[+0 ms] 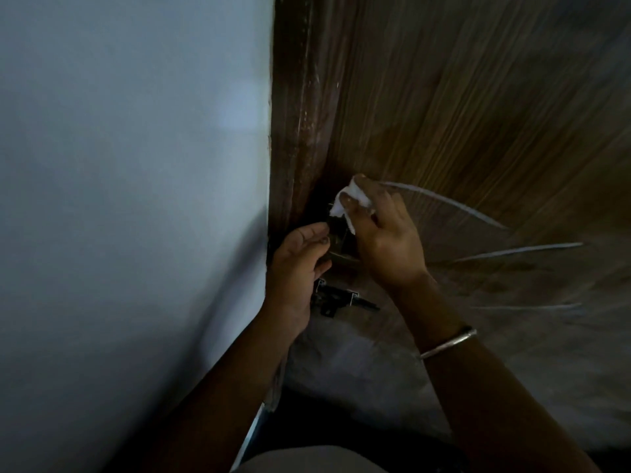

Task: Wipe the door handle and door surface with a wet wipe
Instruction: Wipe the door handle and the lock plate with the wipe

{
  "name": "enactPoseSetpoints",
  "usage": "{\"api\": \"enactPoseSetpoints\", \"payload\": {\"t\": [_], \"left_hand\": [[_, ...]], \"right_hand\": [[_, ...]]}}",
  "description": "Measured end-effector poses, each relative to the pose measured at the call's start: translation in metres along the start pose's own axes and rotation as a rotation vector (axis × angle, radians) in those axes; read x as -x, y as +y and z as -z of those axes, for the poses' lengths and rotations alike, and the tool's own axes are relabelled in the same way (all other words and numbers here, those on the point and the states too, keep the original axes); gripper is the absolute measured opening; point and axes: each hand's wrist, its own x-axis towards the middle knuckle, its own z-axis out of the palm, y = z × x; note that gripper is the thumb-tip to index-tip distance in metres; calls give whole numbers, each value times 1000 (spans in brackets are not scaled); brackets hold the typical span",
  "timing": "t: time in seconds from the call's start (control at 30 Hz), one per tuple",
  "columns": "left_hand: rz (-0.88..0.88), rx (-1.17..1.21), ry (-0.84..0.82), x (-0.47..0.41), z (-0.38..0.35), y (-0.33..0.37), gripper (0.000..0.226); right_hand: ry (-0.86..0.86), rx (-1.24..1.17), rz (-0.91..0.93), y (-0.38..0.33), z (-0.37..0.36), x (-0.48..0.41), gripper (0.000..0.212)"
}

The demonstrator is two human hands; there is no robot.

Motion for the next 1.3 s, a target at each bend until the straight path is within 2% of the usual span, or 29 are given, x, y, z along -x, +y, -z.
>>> {"api": "enactPoseSetpoints", "payload": {"t": [0.03,0.17,0.4,0.53,0.63,0.87,0.93,0.97,1.03,1.1,1.2,1.3], "left_hand": [[-7,-8,-2,0,0,1,28],[-22,-12,-7,1,3,4,27],[-17,-14,-6,2,11,-1,27],[-18,-42,-38,0,13,-7,28],[0,-59,-42,-1,15,-11,28],[-5,-55,-29,-4,20,-17,31],[6,-58,-15,-5,19,-19,31],[9,-55,-8,-6,19,-20,31],[16,-43,0,-7,18,-23,31],[32,-39,3,-7,18,-27,30],[58,-51,33,-7,19,-32,29],[63,-44,61,-5,20,-35,27]], "right_hand": [[-33,-35,12,-1,-2,-3,27],[-166,137,238,3,-14,-11,33],[-148,210,294,-3,-19,-24,13],[-201,179,301,-2,-24,-20,15],[-219,124,257,2,-18,-15,11],[-95,-93,-73,8,-6,6,16],[-88,-135,-108,3,-7,5,18],[-115,-155,-69,0,-9,3,18],[-283,-179,17,-10,-16,1,18],[-433,-101,19,-23,-25,7,20],[-490,-53,-84,-33,-35,14,23],[-517,-18,39,-31,-31,9,16]]}}
